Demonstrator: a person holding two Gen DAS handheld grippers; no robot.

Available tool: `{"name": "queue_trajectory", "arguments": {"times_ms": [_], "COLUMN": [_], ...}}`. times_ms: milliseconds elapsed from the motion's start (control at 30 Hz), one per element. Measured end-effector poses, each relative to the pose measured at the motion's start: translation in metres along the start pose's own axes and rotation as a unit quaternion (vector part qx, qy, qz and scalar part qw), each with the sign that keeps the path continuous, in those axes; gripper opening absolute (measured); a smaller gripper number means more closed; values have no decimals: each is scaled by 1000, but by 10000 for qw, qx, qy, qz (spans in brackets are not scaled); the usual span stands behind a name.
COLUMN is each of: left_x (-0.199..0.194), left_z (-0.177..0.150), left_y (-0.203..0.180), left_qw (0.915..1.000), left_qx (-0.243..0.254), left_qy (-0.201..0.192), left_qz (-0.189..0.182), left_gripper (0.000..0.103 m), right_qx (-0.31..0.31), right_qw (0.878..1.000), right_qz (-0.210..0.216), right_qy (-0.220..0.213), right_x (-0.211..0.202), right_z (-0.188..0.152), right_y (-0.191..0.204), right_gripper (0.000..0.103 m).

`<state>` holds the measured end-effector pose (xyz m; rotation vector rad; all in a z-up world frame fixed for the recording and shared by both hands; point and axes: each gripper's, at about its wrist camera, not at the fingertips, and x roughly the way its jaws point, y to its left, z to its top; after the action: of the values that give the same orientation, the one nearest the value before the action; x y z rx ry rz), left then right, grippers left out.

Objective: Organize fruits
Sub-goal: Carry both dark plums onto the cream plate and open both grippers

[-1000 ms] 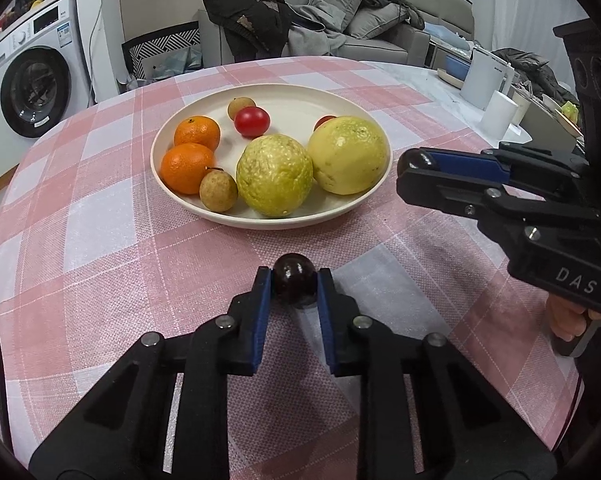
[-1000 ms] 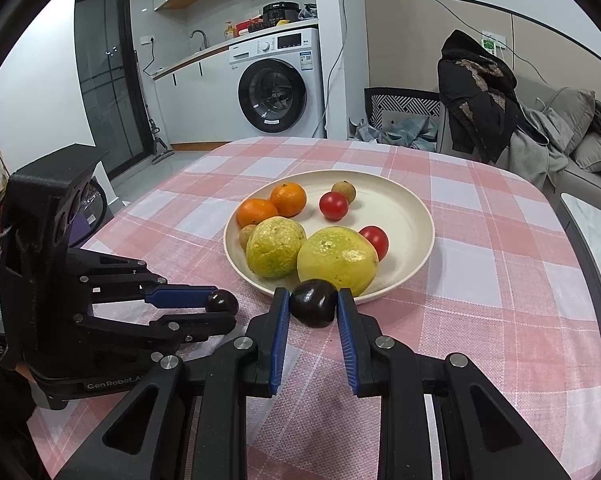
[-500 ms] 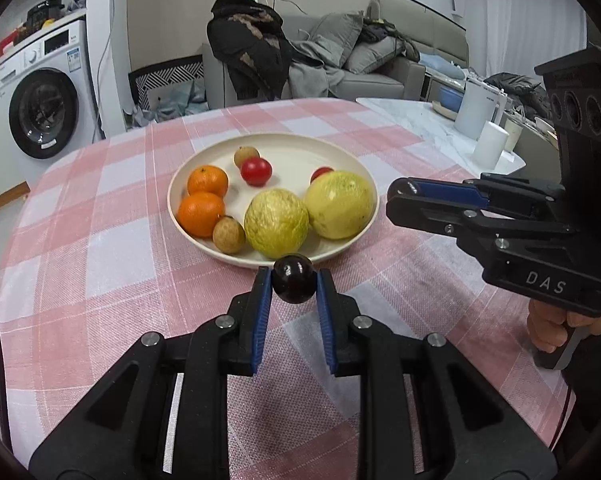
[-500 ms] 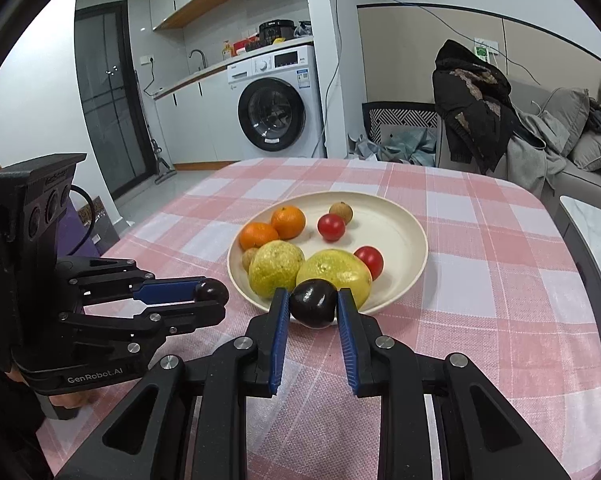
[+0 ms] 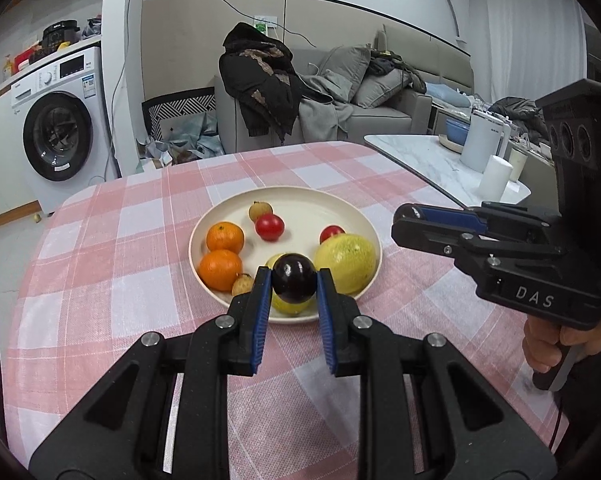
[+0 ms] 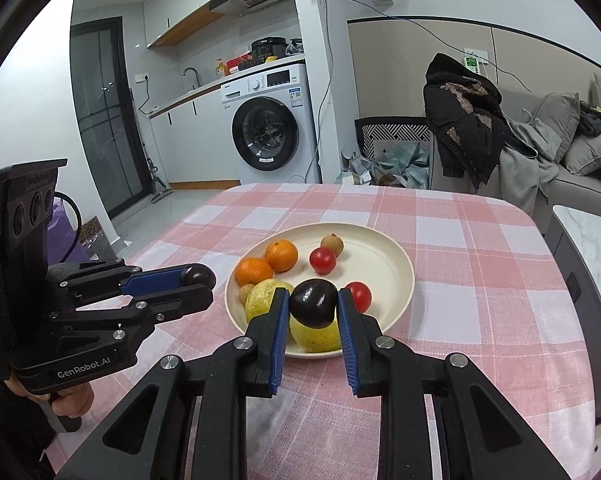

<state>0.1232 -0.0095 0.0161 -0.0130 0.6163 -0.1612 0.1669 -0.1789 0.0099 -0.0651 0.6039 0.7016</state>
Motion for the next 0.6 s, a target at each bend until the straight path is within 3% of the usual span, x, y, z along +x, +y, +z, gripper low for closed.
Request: {"name": "queue_trajectory", "arguments": {"times_ms": [233,600], "left_x": [4,29], "left_z": [14,35], "left_y": [1,7], "left_qw": [10000,9997], "left_qx": [-52,-129], "left_qy": [-61,-59], "left_qz": [44,204], "left_gripper": [20,20], "right_qx": [53,651], "right_qw": [10000,9979], "right_qz": [21,40], "right_qy": [-60,-8], "right_x": [3,23], "right_z": [12,30], "right_y": [-1,-18], "right_gripper": [25,25]}}
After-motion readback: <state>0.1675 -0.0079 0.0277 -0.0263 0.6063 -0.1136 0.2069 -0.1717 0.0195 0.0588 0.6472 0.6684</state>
